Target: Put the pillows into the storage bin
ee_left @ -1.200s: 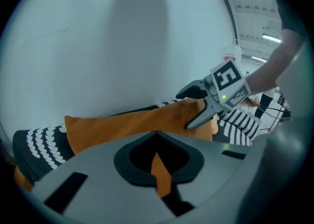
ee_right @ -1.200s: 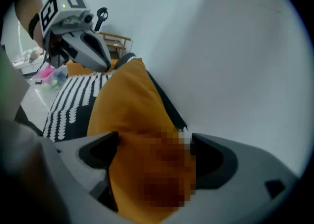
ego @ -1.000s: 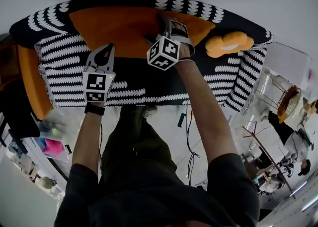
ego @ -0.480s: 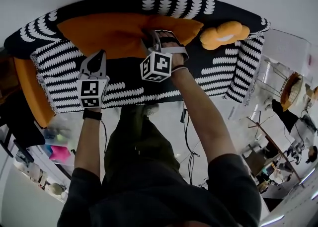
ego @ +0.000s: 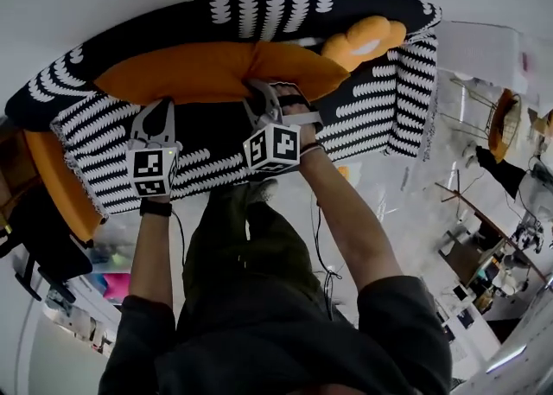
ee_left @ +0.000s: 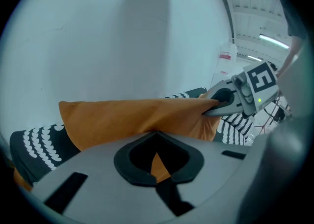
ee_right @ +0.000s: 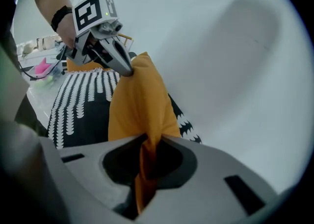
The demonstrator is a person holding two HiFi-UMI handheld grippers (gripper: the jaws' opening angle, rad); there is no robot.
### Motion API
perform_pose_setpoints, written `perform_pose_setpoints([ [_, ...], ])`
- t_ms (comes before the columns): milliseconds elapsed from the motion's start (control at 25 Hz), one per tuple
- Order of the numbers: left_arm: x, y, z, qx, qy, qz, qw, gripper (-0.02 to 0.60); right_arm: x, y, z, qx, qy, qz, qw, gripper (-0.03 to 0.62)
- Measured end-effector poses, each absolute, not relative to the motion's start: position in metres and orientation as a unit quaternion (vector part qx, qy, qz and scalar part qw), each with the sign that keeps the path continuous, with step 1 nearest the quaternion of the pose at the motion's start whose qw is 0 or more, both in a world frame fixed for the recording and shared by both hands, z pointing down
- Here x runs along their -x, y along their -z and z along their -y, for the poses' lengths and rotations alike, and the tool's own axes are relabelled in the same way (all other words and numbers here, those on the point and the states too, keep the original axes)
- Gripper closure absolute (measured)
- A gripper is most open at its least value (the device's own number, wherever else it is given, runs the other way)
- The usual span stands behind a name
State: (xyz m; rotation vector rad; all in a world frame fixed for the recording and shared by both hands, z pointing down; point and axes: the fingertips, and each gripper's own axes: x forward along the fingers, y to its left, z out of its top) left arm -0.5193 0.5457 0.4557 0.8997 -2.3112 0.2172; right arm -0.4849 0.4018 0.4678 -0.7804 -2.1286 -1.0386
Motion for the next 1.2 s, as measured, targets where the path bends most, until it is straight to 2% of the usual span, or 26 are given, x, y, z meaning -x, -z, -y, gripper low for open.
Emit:
perform_pose_setpoints([
  [320, 0.492, -0.415, -0.443, -0.431, -0.104, 0.852, 0.279, 0.577, 0.423, -0.415, -0.283, 0.162, 0.357, 0.85, 0.351, 0.557],
  [680, 0.415, -0.364, -0.294, -0.515, -0.151, 0.814, 0.225, 0.577, 0.285, -0.373, -0.124, 0.01, 0.287, 0.881, 0.375, 0.557],
  [1200, 0.207, -0.367, -0.074, -0.652, -0.182, 0.708, 0.203, 0.577, 0.04, -0.362, 0.037, -0.145, 0.226, 0.867, 0.42, 0.556],
])
